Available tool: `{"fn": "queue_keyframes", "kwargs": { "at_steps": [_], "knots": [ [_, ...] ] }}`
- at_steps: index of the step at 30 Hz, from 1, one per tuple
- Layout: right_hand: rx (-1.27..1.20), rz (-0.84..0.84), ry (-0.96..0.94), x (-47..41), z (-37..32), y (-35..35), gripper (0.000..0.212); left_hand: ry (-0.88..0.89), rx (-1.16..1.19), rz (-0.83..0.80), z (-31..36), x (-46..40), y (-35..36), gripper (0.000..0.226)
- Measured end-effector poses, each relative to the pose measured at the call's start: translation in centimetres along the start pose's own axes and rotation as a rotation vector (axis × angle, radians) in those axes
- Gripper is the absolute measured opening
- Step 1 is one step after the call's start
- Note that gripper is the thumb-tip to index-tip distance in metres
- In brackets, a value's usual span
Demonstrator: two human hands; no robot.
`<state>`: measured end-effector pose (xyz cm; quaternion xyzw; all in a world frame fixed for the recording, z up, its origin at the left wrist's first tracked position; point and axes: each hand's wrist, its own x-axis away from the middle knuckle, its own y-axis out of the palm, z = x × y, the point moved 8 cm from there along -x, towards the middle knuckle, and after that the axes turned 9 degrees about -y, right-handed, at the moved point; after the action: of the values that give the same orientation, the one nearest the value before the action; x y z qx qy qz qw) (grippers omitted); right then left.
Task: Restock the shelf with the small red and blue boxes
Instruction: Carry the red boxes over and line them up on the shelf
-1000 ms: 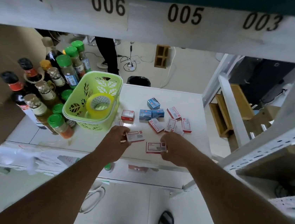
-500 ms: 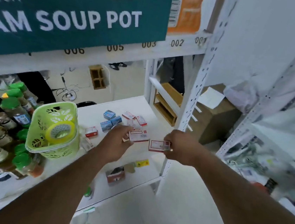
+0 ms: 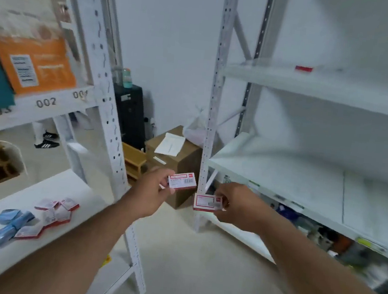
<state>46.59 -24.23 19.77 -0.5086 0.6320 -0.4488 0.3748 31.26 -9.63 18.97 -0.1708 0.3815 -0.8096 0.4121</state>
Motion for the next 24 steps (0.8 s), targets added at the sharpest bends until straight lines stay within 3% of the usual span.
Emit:
{"fn": "queue_keyframes", "kwargs": {
  "at_steps": [12,19,24],
  "knots": [
    [0.164,0.200,0.199,11.1,16.7,-17.3,0.027,0.343,0.084,-0.038,27.6,-6.9,7.1,0.041],
    [0.141,0.307,0.270,11.2,22.3,-23.6,0.026,0.447,0.089,-0.019,36.8,-12.3,8.3,0.044],
    [0.177,0.349,0.275,7.3,24.1,-27.2,0.027,0.473,0.107,-0.049,39.7,-19.0,8.2,0.042]
  ]
}}
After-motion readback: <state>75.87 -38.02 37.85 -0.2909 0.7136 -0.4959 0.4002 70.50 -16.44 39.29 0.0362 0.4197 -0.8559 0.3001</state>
